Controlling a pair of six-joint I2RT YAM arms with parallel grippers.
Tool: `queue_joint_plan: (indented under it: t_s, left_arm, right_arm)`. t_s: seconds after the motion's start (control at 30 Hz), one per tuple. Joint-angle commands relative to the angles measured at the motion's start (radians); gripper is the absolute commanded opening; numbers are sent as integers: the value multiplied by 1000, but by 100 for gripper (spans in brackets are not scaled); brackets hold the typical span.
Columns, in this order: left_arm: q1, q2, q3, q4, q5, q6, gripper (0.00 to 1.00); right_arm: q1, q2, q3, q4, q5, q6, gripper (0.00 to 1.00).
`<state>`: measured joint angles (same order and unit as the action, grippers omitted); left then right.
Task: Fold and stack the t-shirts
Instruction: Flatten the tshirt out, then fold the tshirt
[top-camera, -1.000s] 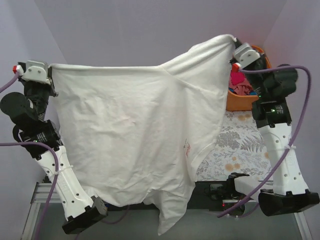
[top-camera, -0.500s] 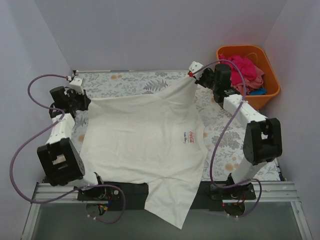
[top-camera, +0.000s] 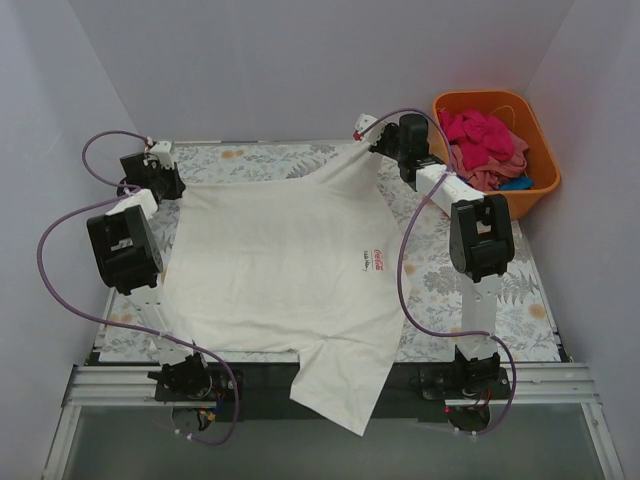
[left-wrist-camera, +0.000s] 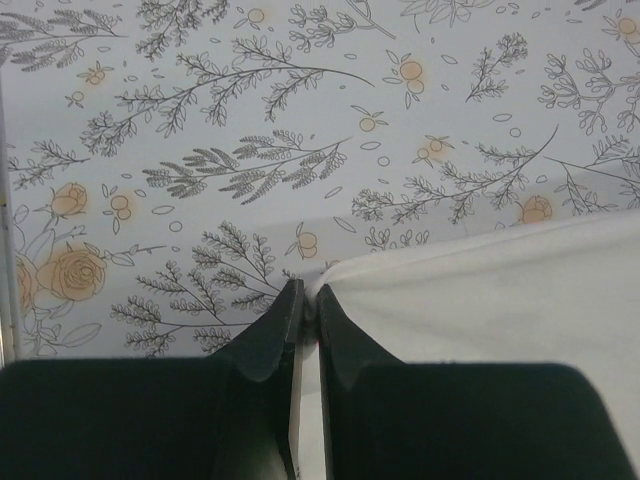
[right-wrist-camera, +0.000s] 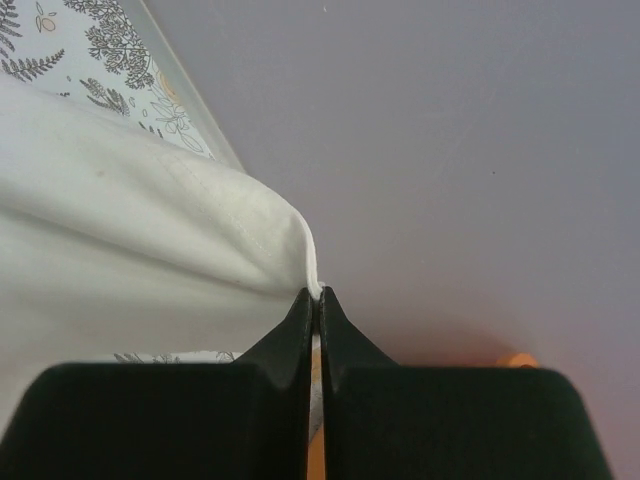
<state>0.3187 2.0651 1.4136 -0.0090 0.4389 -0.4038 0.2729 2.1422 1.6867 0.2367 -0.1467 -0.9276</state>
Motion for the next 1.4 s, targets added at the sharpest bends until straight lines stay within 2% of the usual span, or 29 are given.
queue_joint_plan:
  t_s: [0.0,0.2,0.37,0.5,0.7,0.83,1.1,1.37]
  left_arm:
    - [3,-11,62,15,21,23,0]
    - [3,-57,19,-19,52,91,0]
    - [3,-161,-65,-39,119,184,0]
    - [5,-201,-102,-57,120,255,0]
    - [36,-233,-100,-108,159,307,0]
    - [72,-284,-116,-144,242,353,0]
    - [123,-408,-257,-223,331,612,0]
    - [172,-448,-343,-298,417,752,0]
  right_arm:
    - [14,-13,39,69,50,-43,1]
    - [37,-149,-93,17,70,-39,1]
    - [46,-255,-116,-195,35,2,1]
    - [72,-349,-150,-336,16,10,1]
    - [138,-453,-228,-471,53,35,1]
    - [187,-524,-277,-533,93,65,1]
    - [238,-672,-348,-655,127,139,1]
    - [321,-817,-461,-781,82,220,1]
